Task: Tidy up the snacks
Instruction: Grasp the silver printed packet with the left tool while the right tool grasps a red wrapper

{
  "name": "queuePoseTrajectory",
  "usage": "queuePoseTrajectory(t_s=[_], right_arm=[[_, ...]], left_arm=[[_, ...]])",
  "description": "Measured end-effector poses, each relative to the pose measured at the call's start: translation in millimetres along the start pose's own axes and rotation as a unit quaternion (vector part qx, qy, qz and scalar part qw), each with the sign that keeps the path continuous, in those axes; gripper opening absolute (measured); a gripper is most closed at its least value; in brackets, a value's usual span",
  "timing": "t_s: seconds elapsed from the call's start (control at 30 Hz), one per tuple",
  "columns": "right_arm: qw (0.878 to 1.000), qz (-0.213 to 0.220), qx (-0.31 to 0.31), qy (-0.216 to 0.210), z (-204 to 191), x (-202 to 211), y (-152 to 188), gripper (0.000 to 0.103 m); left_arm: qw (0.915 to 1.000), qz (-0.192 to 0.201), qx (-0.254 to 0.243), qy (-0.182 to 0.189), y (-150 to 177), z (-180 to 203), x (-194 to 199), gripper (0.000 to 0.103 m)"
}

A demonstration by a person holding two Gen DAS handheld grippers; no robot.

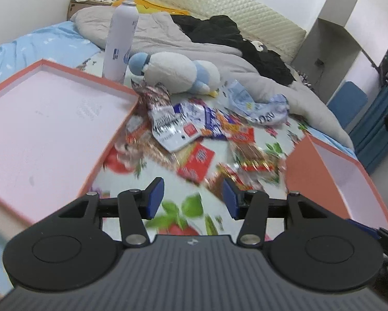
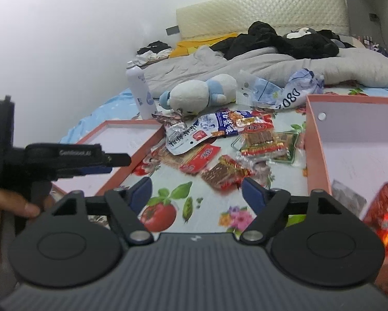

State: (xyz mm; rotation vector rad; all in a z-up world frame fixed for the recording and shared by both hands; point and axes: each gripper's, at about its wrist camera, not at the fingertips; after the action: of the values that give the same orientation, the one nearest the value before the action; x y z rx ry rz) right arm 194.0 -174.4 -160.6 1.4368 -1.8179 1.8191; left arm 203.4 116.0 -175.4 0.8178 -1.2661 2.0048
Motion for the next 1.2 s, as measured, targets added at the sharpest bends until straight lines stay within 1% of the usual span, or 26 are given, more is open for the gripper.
queuePoseTrajectory(t_s=[0.07,0.2,0.27,0.37,0.43,0.53,0.6,0.73,0.83,0.93,1.0,1.03,1.07,1.1,1.13,1.2], right_arm=[[1.000,-0.007,0.006,0.003,4,-16,-10,0.089],[1.000,-0.021,0.013,-0.001,9,-46,-25,0.089],[0.999,-0.034,0.011,0.006,13,-65,-31,0.089],[0.998,-0.060,0.009,0.010,20,-93,-36,0.089],[0.997,-0.077,0.017,0.021,20,-112,-37,0.089],[0.995,-0.092,0.029,0.030,19,-134,-37,0.088],[0.994,-0.097,0.035,0.030,19,-146,-37,0.088],[0.992,-0.099,0.050,0.054,17,-167,-37,0.088],[0.992,-0.101,0.047,0.058,19,-177,-39,0.087],[0.991,-0.095,0.061,0.071,17,-182,-42,0.086],[0.989,-0.103,0.070,0.074,15,-187,-43,0.086],[0.989,-0.108,0.073,0.071,15,-190,-42,0.081],[0.987,-0.118,0.077,0.073,15,-193,-41,0.074],[0.986,-0.126,0.080,0.076,14,-196,-40,0.071],[0.987,-0.123,0.079,0.073,15,-196,-39,0.072],[0.987,-0.122,0.075,0.068,14,-195,-40,0.068]], left_arm=[[1.0000,0.003,0.007,-0.001,-15,-1,-13,0.069],[0.9997,-0.001,0.023,0.002,-43,-7,-45,0.069],[0.9995,-0.008,0.031,0.002,-55,-12,-62,0.069],[0.9990,-0.013,0.042,-0.006,-76,-20,-86,0.069],[0.9987,-0.016,0.047,-0.010,-89,-26,-101,0.069],[0.9983,-0.018,0.052,-0.021,-105,-33,-122,0.069],[0.9979,-0.016,0.055,-0.030,-114,-38,-136,0.069],[0.9976,-0.016,0.058,-0.033,-124,-45,-159,0.069],[0.9971,0.001,0.056,-0.051,-128,-46,-171,0.068],[0.9963,0.010,0.070,-0.049,-135,-49,-183,0.068],[0.9961,0.012,0.071,-0.052,-138,-49,-191,0.067],[0.9963,0.012,0.068,-0.051,-139,-49,-193,0.066],[0.9967,0.012,0.063,-0.051,-140,-47,-197,0.062],[0.9967,0.008,0.060,-0.055,-141,-46,-202,0.060],[0.9968,0.005,0.059,-0.054,-141,-46,-205,0.058],[0.9968,0.011,0.054,-0.057,-140,-45,-207,0.057]])
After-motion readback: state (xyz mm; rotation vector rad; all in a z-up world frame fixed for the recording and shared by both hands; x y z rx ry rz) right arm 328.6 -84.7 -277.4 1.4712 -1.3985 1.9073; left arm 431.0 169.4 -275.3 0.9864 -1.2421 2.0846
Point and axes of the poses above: each gripper's, at about its wrist camera, not at the fingertips, and x roughly against the way its jaws point, z to its right, y to its underside, and after that the axes turned 14 degrees about -z, right-handed
